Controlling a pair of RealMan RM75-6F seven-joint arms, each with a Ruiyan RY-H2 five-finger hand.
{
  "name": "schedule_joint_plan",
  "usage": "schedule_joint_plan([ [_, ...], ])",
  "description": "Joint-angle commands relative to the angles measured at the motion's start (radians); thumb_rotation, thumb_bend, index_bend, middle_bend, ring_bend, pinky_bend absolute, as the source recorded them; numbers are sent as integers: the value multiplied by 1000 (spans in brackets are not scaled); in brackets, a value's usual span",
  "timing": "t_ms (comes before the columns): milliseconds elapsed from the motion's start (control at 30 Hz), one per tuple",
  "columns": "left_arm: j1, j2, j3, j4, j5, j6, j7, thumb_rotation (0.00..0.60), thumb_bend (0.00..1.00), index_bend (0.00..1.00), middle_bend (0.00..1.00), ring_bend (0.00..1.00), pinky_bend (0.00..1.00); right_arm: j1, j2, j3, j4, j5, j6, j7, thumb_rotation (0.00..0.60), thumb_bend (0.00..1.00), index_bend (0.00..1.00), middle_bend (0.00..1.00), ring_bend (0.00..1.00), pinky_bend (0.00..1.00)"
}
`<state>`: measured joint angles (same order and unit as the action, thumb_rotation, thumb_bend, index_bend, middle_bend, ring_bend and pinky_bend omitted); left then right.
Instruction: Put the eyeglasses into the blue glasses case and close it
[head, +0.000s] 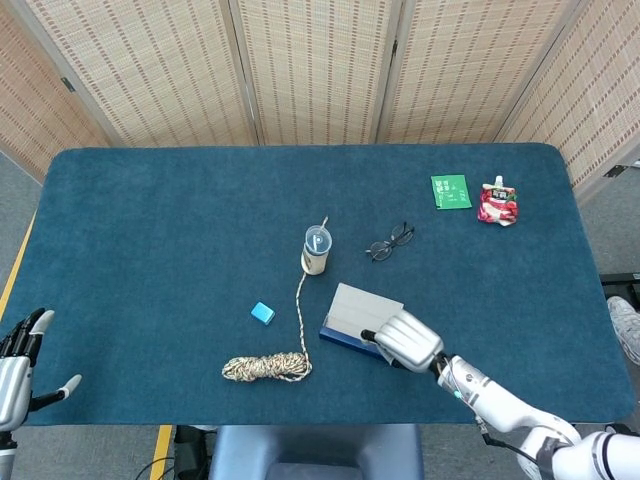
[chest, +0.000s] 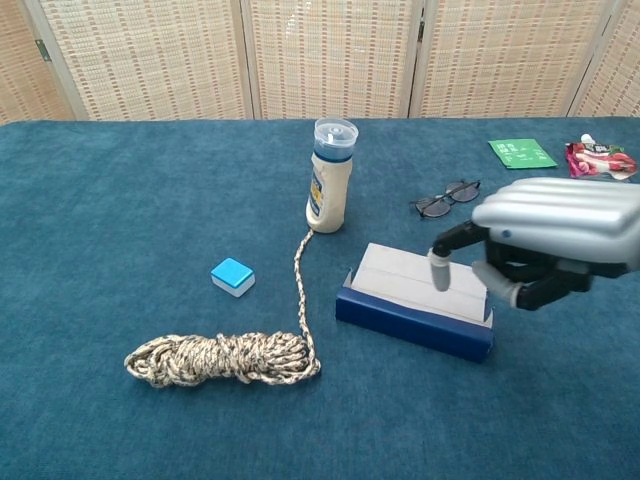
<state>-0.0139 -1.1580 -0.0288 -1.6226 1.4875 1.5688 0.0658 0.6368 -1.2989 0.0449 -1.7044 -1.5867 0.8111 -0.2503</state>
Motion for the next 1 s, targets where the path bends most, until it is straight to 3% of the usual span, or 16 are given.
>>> schedule_joint_plan([
  [33, 11, 4, 2, 6, -4, 9, -10, 600, 195, 69, 96, 121, 232, 98, -92, 50, 46, 79, -115, -86, 600, 852, 376, 1000, 1000, 901],
  [467, 43, 13, 6, 19, -9, 37, -33, 600, 195, 69, 96, 121, 232, 236, -288, 72, 213, 230, -215, -261, 600, 865, 376, 1000, 1000, 904],
  [1000, 29, 0, 3, 24, 1, 6, -27, 600, 195, 69, 96, 121, 232, 222, -227, 55, 318, 440, -135, -322, 600, 851, 376, 1000, 1000, 904],
])
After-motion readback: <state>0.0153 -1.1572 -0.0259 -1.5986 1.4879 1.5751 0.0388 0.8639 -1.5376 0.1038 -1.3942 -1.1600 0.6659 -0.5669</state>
